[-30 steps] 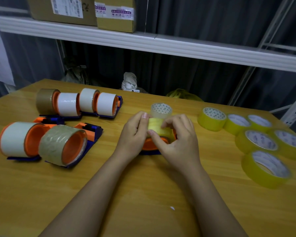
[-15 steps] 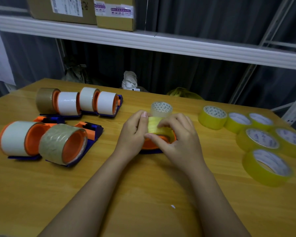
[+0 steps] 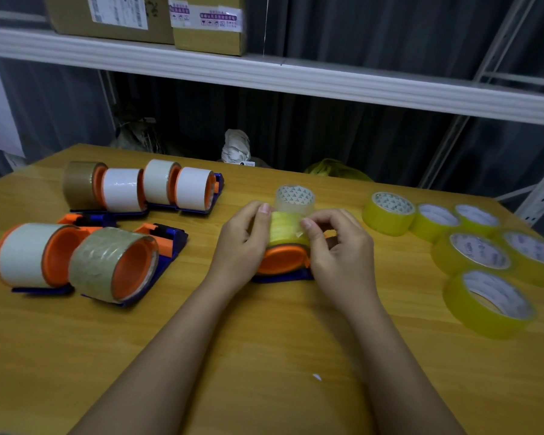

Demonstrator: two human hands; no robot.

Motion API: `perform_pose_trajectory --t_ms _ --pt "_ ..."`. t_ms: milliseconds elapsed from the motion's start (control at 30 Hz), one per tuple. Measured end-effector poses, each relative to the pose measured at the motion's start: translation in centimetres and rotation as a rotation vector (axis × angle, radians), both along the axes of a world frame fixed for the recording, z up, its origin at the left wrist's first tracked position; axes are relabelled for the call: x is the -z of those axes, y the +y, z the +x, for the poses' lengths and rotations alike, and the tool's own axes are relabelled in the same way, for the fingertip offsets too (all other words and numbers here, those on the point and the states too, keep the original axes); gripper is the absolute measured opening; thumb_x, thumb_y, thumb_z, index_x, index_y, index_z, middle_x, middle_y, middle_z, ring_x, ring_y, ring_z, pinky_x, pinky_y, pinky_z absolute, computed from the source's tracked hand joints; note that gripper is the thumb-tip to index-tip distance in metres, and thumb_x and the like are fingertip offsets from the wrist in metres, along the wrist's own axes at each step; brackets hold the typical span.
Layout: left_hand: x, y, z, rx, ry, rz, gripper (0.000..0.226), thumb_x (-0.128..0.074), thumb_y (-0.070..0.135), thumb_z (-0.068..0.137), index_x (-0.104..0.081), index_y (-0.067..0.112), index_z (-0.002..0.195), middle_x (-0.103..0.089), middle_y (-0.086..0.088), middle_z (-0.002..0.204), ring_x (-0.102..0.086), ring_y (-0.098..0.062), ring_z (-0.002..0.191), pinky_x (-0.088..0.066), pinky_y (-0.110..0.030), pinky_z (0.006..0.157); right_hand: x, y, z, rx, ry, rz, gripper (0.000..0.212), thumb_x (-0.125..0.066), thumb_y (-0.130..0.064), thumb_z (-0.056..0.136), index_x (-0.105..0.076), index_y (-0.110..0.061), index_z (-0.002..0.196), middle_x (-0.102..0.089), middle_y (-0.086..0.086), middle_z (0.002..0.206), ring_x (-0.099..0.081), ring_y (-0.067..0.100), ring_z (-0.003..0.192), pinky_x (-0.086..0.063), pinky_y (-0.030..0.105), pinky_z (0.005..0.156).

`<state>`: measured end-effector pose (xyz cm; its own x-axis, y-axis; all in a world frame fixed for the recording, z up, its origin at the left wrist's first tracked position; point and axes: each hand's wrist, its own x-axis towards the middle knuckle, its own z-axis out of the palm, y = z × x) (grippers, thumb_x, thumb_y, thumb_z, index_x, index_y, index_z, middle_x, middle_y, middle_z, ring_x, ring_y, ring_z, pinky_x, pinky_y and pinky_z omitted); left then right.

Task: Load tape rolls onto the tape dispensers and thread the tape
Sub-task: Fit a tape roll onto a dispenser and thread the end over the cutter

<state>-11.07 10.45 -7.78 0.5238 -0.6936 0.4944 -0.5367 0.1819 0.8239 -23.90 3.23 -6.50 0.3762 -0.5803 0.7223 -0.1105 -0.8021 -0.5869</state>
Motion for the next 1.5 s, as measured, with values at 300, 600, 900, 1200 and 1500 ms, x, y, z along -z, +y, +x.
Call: perform_pose_trajectory --t_ms 300,600,900,1200,1500 --pt "-0.5 0.3 -0.1 -0.001 0.02 0.047 0.024 -0.041 0.031 0.101 -0.06 0.02 0.094 -0.06 -0.004 0.079 -0.058 -0.019 0.069 -0.045 -0.041 0.056 -0.7 -0.7 -0.4 0.026 -0.071 0.519 0.02 -0.058 -0.017 0.095 -0.061 -0.025 0.078 -0.063 -0.004 0.072 -0.058 0.007 0.06 -0.049 0.021 0.058" --pt "-0.2 0.1 -0.1 0.008 -0.032 0.028 0.029 -0.038 0.037 0.097 -0.058 0.016 0.09 -0.057 -0.004 0.078 -0.054 -0.015 0.069 -0.041 -0.031 0.054 -1.2 -1.3 -0.8 -0.216 -0.186 0.827 0.031 -0.049 -0.017 0.099 -0.06 -0.009 0.072 -0.063 0.001 0.068 -0.053 0.01 0.061 -0.039 0.019 0.047" --pt "-0.1 0.1 -0.1 0.011 -0.063 0.019 0.029 -0.038 0.035 0.096 -0.058 0.015 0.094 -0.059 -0.001 0.082 -0.056 -0.012 0.074 -0.045 -0.032 0.057 -1.5 -0.5 -0.8 -0.254 -0.202 0.748 0.02 -0.072 -0.01 0.083 -0.052 -0.014 0.079 -0.062 0.004 0.068 -0.056 0.004 0.055 -0.045 0.016 0.055" --pt "-0.2 0.4 -0.2 0.022 -0.053 0.016 0.029 -0.04 0.036 0.095 -0.059 0.015 0.093 -0.059 -0.001 0.083 -0.057 -0.016 0.077 -0.046 -0.041 0.061 -1.7 -1.2 -1.6 -0.262 -0.048 0.984 0.01 -0.073 -0.022 0.082 -0.071 -0.012 0.085 -0.058 -0.006 0.057 -0.05 0.003 0.054 -0.043 0.014 0.051" --pt "-0.1 0.3 -0.1 0.012 -0.065 0.032 0.029 -0.039 0.038 0.094 -0.059 0.017 0.094 -0.059 0.004 0.084 -0.056 -0.013 0.079 -0.045 -0.037 0.061 -2.1 -1.7 -2.0 -0.383 -0.078 1.215 0.014 -0.073 -0.012 0.079 -0.072 -0.003 0.089 -0.056 -0.001 0.059 -0.049 0.003 0.051 -0.044 0.009 0.047"
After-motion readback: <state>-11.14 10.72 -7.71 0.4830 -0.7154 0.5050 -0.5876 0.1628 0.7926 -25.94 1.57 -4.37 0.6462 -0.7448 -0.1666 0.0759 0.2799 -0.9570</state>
